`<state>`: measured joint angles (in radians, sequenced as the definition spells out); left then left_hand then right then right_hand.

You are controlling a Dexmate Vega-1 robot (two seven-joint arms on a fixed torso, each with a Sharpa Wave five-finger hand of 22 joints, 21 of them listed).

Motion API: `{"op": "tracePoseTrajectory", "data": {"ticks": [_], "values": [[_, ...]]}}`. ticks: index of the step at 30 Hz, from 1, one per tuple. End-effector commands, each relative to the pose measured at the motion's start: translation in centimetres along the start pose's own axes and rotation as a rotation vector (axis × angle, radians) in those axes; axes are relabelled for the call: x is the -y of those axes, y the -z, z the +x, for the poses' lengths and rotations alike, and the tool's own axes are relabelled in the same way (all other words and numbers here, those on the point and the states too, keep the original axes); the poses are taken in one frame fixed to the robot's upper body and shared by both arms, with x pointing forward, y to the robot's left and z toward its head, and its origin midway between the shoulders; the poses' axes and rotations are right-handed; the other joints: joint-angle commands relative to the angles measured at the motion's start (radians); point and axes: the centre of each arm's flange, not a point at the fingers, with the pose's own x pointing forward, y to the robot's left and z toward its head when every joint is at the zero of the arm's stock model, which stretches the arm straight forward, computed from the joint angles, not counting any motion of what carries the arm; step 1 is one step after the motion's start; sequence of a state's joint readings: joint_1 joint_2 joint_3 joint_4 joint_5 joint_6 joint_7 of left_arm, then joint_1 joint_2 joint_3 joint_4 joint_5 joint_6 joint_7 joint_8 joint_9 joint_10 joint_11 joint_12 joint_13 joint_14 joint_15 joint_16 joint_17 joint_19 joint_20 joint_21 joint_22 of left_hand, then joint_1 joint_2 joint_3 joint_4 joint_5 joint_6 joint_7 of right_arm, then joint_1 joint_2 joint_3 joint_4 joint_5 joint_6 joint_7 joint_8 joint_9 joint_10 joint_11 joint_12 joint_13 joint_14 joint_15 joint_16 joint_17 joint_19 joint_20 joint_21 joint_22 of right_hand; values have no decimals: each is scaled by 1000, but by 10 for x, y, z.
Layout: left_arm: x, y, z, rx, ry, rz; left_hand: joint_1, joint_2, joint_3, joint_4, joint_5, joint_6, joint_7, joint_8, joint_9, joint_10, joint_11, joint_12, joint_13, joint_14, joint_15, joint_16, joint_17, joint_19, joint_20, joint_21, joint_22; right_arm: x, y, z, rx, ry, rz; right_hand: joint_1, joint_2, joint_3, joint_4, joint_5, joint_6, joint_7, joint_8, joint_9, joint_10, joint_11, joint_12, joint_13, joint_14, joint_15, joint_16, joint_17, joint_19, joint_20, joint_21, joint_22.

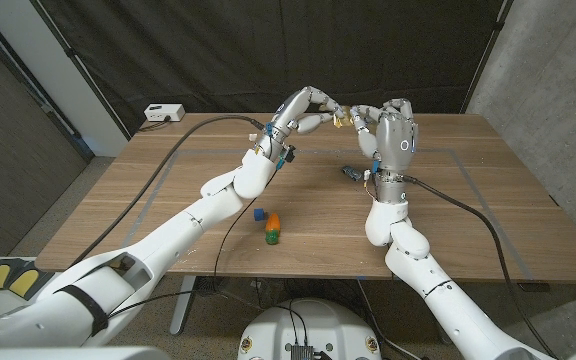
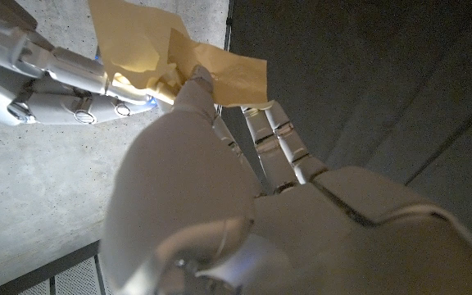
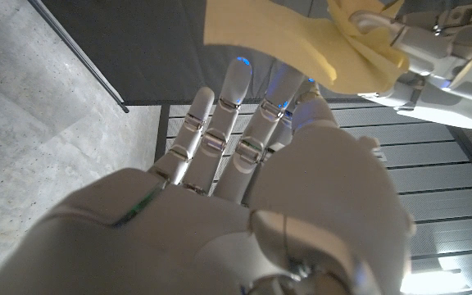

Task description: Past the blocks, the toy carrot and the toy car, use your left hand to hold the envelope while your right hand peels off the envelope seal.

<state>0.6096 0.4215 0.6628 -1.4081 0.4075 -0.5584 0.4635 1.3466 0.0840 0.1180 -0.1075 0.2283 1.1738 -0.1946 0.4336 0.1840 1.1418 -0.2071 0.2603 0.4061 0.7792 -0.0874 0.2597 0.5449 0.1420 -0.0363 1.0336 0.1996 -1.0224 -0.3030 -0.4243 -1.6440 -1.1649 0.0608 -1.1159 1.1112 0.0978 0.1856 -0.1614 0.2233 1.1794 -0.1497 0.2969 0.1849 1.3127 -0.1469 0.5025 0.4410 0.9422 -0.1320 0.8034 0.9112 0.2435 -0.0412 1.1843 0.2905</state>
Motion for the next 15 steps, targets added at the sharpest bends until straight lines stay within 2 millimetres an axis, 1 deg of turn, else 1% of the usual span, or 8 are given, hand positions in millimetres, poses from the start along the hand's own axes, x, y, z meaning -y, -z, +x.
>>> {"op": "tracePoseTrajectory", "data": {"ticks": [1,6,7,9,10,11,12,15], "values": [[-4,-3,-6,2,-42,6,4,9,-3,0,-5,11,0,-1,5,15,8,-5,5,3,-155,-8,3,-5,-22,10,2,8,31,-12,-184,73,-54,-3,-9,22,10,8,60,44,42,54,11,-3,7,13,1,-95,9,14,-8,-37,14,5],[-5,-4,-7,2,-50,13,6,9,-4,-1,-4,15,-1,-2,5,17,9,-7,5,3,-155,-11,5,-8,-23,11,2,10,32,-12,-201,82,-49,-2,-10,26,9,10,58,45,44,58,9,-3,9,22,0,-95,12,24,-11,-35,21,6],[-5,-4,-7,2,-51,15,6,9,-4,-1,-4,15,-2,-2,5,17,9,-7,6,3,-155,-11,6,-7,-23,11,2,11,33,-12,-200,84,-29,-6,-12,28,10,12,58,32,46,61,9,-4,11,31,-1,-95,14,33,-12,-35,27,6],[-5,-4,-7,0,-54,16,7,9,-6,-1,-4,15,-2,-3,5,18,9,-8,7,4,-155,-12,7,-7,-23,12,1,12,33,-12,-206,86,1,-14,-20,29,12,11,53,17,46,63,-3,-18,9,41,-8,-94,13,44,-27,-33,31,6],[-5,-4,-6,1,-56,16,7,10,-6,-1,-4,15,-2,-3,5,18,9,-9,7,4,-155,-12,7,-8,-24,12,1,13,32,-13,-206,84,10,-57,-36,20,29,-2,39,11,43,64,-14,-13,7,58,-19,-93,8,58,-43,-26,37,3],[-5,-4,-6,2,-56,17,7,10,-6,-1,-4,15,-2,-4,5,16,8,-10,6,4,-155,-12,7,-8,-24,12,1,13,31,-13,-201,79,17,-96,-51,9,42,-18,36,12,41,63,-26,-12,4,70,-39,-92,-7,58,-50,-23,41,-1],[-4,-4,-6,3,-55,15,8,10,-6,-1,-4,14,-2,-4,5,16,8,-10,6,4,-155,-13,8,-9,-23,12,1,13,30,-13,-192,74,23,-132,-65,-1,54,-25,19,16,32,59,-47,-7,-5,80,-50,-91,-11,70,-64,-17,43,-6],[-2,-5,-4,8,-50,17,9,11,-7,-1,-4,16,-2,-5,6,16,8,-11,7,4,-155,-14,9,-9,-24,13,1,14,25,-12,-179,56,33,-192,-94,-24,73,-21,-12,13,14,49,-72,-10,-27,78,-70,-90,-25,76,-72,-14,45,-15]]}}
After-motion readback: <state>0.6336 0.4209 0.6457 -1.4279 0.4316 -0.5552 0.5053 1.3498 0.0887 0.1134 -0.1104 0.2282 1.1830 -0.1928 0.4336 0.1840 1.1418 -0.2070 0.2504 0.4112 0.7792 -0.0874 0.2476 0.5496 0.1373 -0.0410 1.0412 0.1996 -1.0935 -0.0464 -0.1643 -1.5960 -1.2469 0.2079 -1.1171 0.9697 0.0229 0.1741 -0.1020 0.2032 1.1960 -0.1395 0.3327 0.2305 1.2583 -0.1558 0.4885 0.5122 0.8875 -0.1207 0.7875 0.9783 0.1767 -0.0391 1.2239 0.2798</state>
